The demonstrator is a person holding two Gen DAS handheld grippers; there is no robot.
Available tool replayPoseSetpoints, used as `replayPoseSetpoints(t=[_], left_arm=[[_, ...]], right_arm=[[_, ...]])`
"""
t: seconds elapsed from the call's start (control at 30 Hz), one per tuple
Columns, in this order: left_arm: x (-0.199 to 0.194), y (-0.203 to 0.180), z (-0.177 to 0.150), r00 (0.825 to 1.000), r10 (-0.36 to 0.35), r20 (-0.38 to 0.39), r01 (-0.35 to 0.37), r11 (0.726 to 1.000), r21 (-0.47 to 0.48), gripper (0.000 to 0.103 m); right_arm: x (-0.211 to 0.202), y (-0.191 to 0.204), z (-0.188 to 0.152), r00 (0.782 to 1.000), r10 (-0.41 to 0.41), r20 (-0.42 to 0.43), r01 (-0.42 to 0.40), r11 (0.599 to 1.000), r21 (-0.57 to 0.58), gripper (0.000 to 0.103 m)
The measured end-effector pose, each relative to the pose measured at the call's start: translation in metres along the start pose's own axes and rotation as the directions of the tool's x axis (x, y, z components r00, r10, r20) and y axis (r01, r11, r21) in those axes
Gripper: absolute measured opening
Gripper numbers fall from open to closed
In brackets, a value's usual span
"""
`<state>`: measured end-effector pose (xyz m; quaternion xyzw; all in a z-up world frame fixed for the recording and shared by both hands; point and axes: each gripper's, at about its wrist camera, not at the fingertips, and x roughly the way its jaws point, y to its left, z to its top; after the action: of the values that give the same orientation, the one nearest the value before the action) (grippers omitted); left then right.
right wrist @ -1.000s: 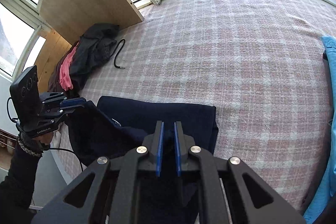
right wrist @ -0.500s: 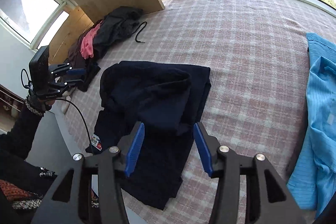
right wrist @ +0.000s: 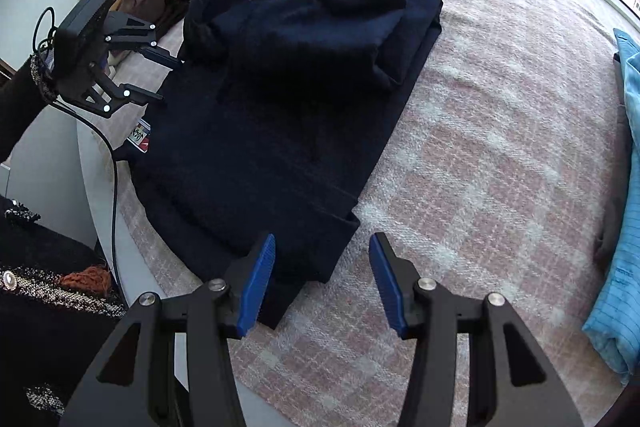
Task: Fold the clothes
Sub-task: 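Release the T-shirt and grasp the labelled navy garment with the left tool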
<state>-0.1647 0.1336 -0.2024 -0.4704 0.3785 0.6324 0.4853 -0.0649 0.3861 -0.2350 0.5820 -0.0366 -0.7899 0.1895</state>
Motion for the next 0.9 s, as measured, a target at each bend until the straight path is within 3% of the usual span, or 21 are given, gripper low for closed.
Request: replayPoseSetpoints(t=[0.07,0.27,0.33,0.43,0.6,0.73,0.9], left_arm=[[0.007,0.004,-0.001,1.000,-0.018,-0.022,0.018,1.000,-0.013,0.044],[0.006,0.006,-0.002,1.000,-0.029,0.008,0.029,0.998,-0.047,0.042],[0.003,0.007,-0.003,0.999,-0.026,0.020,0.028,0.998,-0.059,0.031],[-0.002,0.008,-0.005,0.999,-0.039,0.038,0.041,0.997,-0.070,0.019],[-0.005,0.007,-0.004,0.997,-0.060,0.048,0.063,0.996,-0.070,0.012],[-0.004,0.009,0.000,0.998,-0.051,0.043,0.054,0.996,-0.073,0.014],[-0.023,0.006,0.012,0.996,-0.055,0.073,0.059,0.997,-0.056,0.016]], right_arm=[[0.002,0.000,0.003,1.000,0.005,-0.010,-0.005,1.000,-0.011,0.049],[-0.005,0.004,0.007,1.000,0.018,0.018,-0.017,0.999,-0.047,0.048],[-0.011,0.006,0.007,0.999,0.010,0.039,-0.007,0.997,-0.072,0.047],[-0.017,0.009,0.010,0.998,-0.006,0.063,0.012,0.995,-0.103,0.036],[-0.014,0.010,0.014,0.999,0.030,0.032,-0.026,0.991,-0.130,0.020],[-0.006,0.010,0.017,1.000,0.007,0.006,-0.006,0.993,-0.121,0.022],[-0.007,0.006,0.018,1.000,0.023,0.004,-0.022,0.995,-0.098,0.036]])
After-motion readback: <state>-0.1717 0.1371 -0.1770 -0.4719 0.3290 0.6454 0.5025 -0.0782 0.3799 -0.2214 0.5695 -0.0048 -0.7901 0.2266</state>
